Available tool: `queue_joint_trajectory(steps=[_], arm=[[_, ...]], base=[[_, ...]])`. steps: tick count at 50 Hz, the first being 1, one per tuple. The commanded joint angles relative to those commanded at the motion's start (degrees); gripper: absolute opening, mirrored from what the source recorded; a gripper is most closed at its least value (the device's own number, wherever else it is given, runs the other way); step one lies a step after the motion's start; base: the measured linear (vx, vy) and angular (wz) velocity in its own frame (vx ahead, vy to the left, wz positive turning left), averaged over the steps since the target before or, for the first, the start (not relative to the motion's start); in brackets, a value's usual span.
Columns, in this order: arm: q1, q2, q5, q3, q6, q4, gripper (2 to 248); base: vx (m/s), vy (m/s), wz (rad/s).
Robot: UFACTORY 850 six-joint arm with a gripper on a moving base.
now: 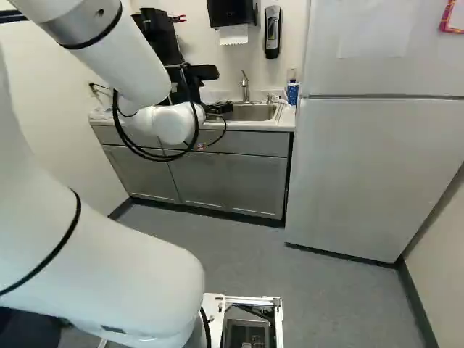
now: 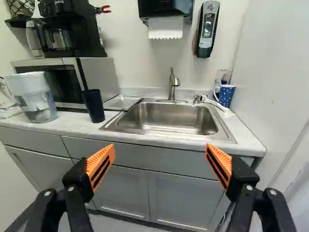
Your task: Rinse the cup and place it in the tray
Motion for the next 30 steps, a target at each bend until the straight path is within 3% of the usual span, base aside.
queue_joint_trajectory(steps=[30], arm=[[0.0, -0.8, -4.7, -4.5, 0.0, 0.0, 247]], base=[[0.0, 0.0, 0.0]])
